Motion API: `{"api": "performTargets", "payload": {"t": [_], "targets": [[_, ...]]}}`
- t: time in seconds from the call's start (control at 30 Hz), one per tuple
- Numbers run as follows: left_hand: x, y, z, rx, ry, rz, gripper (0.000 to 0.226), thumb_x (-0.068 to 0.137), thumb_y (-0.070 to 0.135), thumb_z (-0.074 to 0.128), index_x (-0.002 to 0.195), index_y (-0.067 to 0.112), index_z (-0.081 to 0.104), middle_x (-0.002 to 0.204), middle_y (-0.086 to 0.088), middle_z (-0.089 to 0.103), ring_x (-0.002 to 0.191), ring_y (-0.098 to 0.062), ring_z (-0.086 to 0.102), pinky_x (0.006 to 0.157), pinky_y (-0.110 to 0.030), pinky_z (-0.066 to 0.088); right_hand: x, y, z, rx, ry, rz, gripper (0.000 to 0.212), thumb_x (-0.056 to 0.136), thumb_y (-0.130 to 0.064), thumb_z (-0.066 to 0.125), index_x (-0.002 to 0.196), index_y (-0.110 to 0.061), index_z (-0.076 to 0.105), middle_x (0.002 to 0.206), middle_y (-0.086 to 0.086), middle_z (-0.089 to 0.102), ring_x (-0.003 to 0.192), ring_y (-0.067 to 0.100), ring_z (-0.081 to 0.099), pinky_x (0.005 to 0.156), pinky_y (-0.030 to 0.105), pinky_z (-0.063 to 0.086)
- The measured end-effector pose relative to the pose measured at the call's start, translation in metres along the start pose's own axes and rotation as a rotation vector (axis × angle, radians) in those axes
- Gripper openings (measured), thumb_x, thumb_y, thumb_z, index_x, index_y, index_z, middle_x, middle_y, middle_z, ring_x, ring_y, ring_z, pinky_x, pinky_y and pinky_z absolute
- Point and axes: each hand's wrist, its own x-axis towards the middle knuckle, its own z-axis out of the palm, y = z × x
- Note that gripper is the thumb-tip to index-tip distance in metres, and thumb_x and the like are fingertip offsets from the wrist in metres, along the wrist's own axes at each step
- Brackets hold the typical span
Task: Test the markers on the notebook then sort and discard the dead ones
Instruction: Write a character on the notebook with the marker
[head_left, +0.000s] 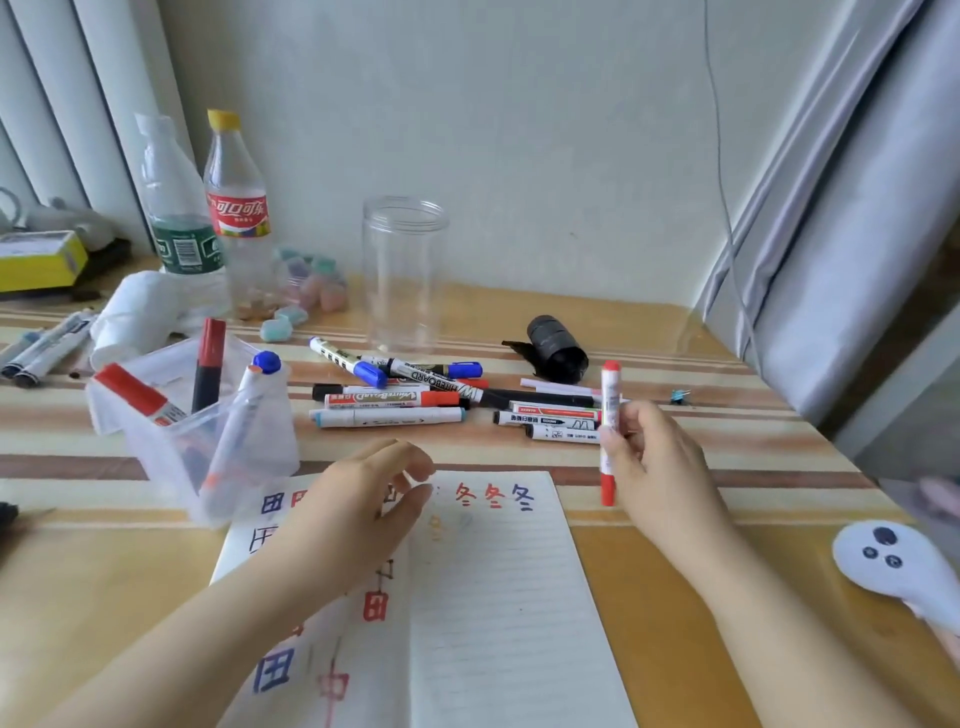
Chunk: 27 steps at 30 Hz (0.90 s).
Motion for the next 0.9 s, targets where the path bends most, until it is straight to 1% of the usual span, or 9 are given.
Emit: {"api": "performTargets", "payload": {"t": [0.2,0.3,0.37,0.43,0.5,0.57,0.63,0.77,0.9], "targets": [[0.001,0.023,-0.007,-0.098,-0.105,0.056,0.021,0.09,0.039,0.047,0.111,0.035,0.05,0.096,0.028,0.05,0.089,0.011,0.051,0.074,-0.008,0.042,-0.026,-0.056,0.016,0.896,-0.208,0.284,0.016,0.094,-0.016,0.052,0.096,-0.004,0.062,0.076,0.001,0.071,0.075,0.01,0.068,0.077,0.026,0.054],[-0.006,0.027,-0.015,-0.081,-0.142,0.073,0.015,0.094,0.036,0.042,0.101,0.027,0.051,0.083,0.015,0.055,0.076,0.001,0.051,0.066,-0.012,0.04,-0.039,-0.073,0.02,1.118,-0.279,0.387,0.015,0.094,-0.007,0.051,0.092,0.003,0.062,0.075,0.008,0.07,0.069,0.013,0.068,0.069,0.022,0.056],[-0.011,0.023,-0.02,-0.03,-0.149,0.048,0.01,0.096,0.032,0.04,0.09,0.026,0.046,0.07,0.013,0.049,0.064,-0.002,0.048,0.06,-0.013,0.037,-0.046,-0.08,0.021,0.924,-0.34,0.378,0.018,0.094,-0.014,0.054,0.087,-0.001,0.065,0.071,0.005,0.072,0.061,0.009,0.066,0.06,0.02,0.054],[-0.016,0.017,-0.023,0.014,-0.154,0.019,0.013,0.097,0.03,0.038,0.085,0.027,0.041,0.067,0.014,0.044,0.062,-0.002,0.045,0.058,-0.013,0.035,-0.053,-0.077,0.023,0.45,-0.323,0.2,0.022,0.09,-0.028,0.059,0.077,-0.013,0.067,0.06,-0.001,0.067,0.051,0.003,0.056,0.054,0.023,0.048],[-0.019,0.013,-0.025,0.056,-0.182,0.02,0.016,0.097,0.032,0.035,0.082,0.028,0.039,0.069,0.014,0.044,0.065,-0.003,0.045,0.058,-0.016,0.033,-0.057,-0.073,0.023,-0.035,-0.05,-0.182,0.024,0.085,-0.039,0.06,0.068,-0.022,0.062,0.055,-0.011,0.055,0.057,0.005,0.048,0.051,0.021,0.039],[-0.023,0.013,-0.025,0.081,-0.224,0.037,0.019,0.098,0.033,0.033,0.079,0.03,0.037,0.071,0.015,0.043,0.065,-0.004,0.044,0.06,-0.021,0.029,-0.059,-0.074,0.026,-0.307,0.105,-0.568,0.02,0.079,-0.043,0.052,0.078,-0.025,0.061,0.074,-0.017,0.054,0.074,0.005,0.047,0.06,0.019,0.038],[-0.026,0.017,-0.022,0.077,-0.256,0.082,0.018,0.098,0.03,0.033,0.082,0.027,0.04,0.073,0.014,0.044,0.066,-0.006,0.043,0.061,-0.021,0.028,-0.061,-0.075,0.037,-0.399,0.068,-0.762,0.032,0.076,-0.043,0.046,0.093,-0.022,0.063,0.09,-0.009,0.062,0.086,0.012,0.057,0.073,0.023,0.045],[-0.032,0.024,-0.019,0.041,-0.316,0.146,0.014,0.098,0.026,0.034,0.09,0.024,0.045,0.076,0.015,0.046,0.065,-0.002,0.043,0.064,-0.009,0.033,-0.066,-0.062,0.05,-0.53,0.041,-0.915,0.034,0.09,-0.039,0.036,0.104,-0.014,0.055,0.071,-0.007,0.06,0.061,0.011,0.062,0.046,0.025,0.049],[-0.035,0.022,-0.015,0.032,-0.385,0.13,0.023,0.098,0.03,0.033,0.092,0.016,0.051,0.08,0.006,0.056,0.068,-0.01,0.047,0.062,-0.013,0.037,-0.07,-0.05,0.045,-0.586,0.056,-0.986,0.044,0.091,-0.04,0.038,0.116,-0.009,0.057,0.063,-0.006,0.057,0.048,0.011,0.057,0.035,0.024,0.037]]}}
